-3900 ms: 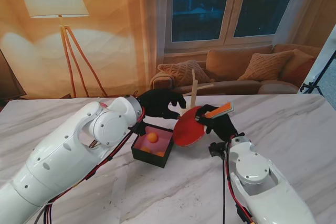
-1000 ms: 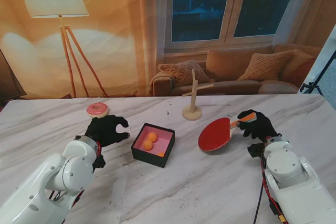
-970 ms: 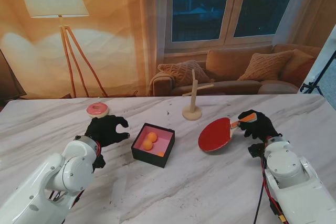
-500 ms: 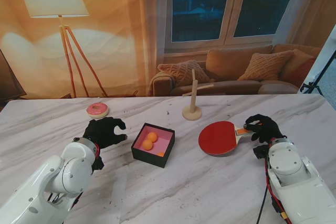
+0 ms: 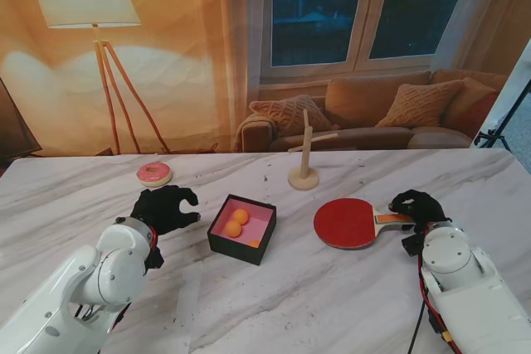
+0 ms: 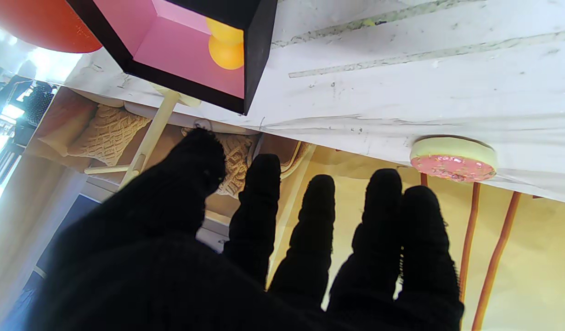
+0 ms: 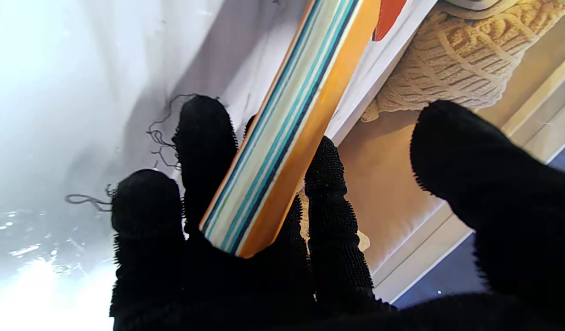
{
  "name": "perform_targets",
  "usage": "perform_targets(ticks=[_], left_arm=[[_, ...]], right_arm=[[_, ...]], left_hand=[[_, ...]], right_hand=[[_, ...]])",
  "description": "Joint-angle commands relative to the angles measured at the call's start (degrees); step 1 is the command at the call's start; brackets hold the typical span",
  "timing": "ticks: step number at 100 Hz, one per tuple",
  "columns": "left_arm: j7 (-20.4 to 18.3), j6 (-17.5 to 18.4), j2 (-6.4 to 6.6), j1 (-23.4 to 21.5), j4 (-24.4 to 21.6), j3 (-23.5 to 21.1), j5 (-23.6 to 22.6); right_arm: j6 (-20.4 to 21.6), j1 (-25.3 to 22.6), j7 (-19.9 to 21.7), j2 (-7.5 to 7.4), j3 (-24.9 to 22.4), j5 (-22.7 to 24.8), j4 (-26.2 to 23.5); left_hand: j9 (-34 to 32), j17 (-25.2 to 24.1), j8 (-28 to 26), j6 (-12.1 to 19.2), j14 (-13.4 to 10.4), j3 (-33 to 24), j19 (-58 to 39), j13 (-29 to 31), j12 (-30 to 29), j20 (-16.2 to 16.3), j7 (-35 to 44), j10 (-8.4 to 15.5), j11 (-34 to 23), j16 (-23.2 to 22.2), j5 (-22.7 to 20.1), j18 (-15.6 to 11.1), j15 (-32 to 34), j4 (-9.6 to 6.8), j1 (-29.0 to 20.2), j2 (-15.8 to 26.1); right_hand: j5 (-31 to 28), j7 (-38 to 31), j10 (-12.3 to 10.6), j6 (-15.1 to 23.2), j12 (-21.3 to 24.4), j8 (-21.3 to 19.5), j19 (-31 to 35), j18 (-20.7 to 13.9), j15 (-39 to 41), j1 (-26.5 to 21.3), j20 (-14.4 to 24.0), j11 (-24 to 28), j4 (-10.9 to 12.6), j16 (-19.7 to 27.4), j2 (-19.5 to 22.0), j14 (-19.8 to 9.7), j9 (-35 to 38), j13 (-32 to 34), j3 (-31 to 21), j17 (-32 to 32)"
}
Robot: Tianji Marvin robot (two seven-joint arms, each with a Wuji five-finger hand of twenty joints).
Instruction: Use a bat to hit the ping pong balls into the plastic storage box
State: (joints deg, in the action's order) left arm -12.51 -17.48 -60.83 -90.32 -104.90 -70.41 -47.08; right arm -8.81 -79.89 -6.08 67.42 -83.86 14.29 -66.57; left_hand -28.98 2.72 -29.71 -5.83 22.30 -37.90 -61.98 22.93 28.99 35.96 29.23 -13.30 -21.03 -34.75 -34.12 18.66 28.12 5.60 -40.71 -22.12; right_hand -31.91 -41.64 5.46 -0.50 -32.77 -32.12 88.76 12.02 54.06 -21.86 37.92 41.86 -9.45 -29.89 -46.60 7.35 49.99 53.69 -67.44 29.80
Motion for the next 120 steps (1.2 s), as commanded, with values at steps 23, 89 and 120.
perform_targets(ticks=[23, 89, 120], left_arm=[[-0.82, 0.0, -0.07, 0.13, 0.15, 0.04, 0.33], [-0.52, -0.12, -0.21, 0.18, 0.72, 0.18, 2.58], [3.19, 1.46, -1.04, 0.61, 2.81, 0.32, 6.95]], right_arm=[[-1.31, 0.95, 2.25, -0.7, 1.49, 3.33, 1.94], [0.95, 1.74, 2.19, -1.46, 2.14, 7.3, 3.77], [5.2, -0.83, 2.6, -1.99, 1.38, 8.85, -1.96]], left_hand=[[-1.11, -0.43, -0.54, -1.49, 1.12, 1.77, -1.01, -1.04, -0.02, 0.72, -0.02, -1.02, -0.47, -0.61, -1.15, 0.01, 0.68, -0.23, -1.55, 1.6], [3.4, -4.13, 2.38, -1.01, -0.02, 4.8, 5.03, -5.07, -1.55, -1.16, -5.56, -0.02, 2.73, 1.21, 3.21, -1.44, -3.89, -1.38, -0.6, 3.23], [8.29, -5.92, 5.64, -0.66, -1.64, 7.85, 10.86, -7.84, -5.74, -1.98, -12.57, 2.09, 7.07, 3.65, 9.58, -3.08, -8.81, -1.85, -1.04, 4.37]], right_hand=[[0.73, 1.9, -1.52, 2.41, 0.1, -0.85, -4.49, -1.53, -4.94, 2.93, -0.41, -2.91, 1.57, 0.97, 4.11, -0.94, -6.44, -7.45, 2.6, -7.38], [10.5, 9.6, -8.86, 6.39, 10.49, 3.19, -50.42, -14.16, -35.68, 4.37, -1.26, -16.28, 2.92, 10.76, 8.68, -11.91, -30.58, -37.1, 7.65, -33.49], [14.87, 11.42, -10.39, 5.39, 12.82, 5.7, -59.65, -16.25, -36.89, 4.36, 1.09, -17.62, 2.94, 12.34, 8.94, -13.45, -31.37, -36.67, 7.5, -31.98]])
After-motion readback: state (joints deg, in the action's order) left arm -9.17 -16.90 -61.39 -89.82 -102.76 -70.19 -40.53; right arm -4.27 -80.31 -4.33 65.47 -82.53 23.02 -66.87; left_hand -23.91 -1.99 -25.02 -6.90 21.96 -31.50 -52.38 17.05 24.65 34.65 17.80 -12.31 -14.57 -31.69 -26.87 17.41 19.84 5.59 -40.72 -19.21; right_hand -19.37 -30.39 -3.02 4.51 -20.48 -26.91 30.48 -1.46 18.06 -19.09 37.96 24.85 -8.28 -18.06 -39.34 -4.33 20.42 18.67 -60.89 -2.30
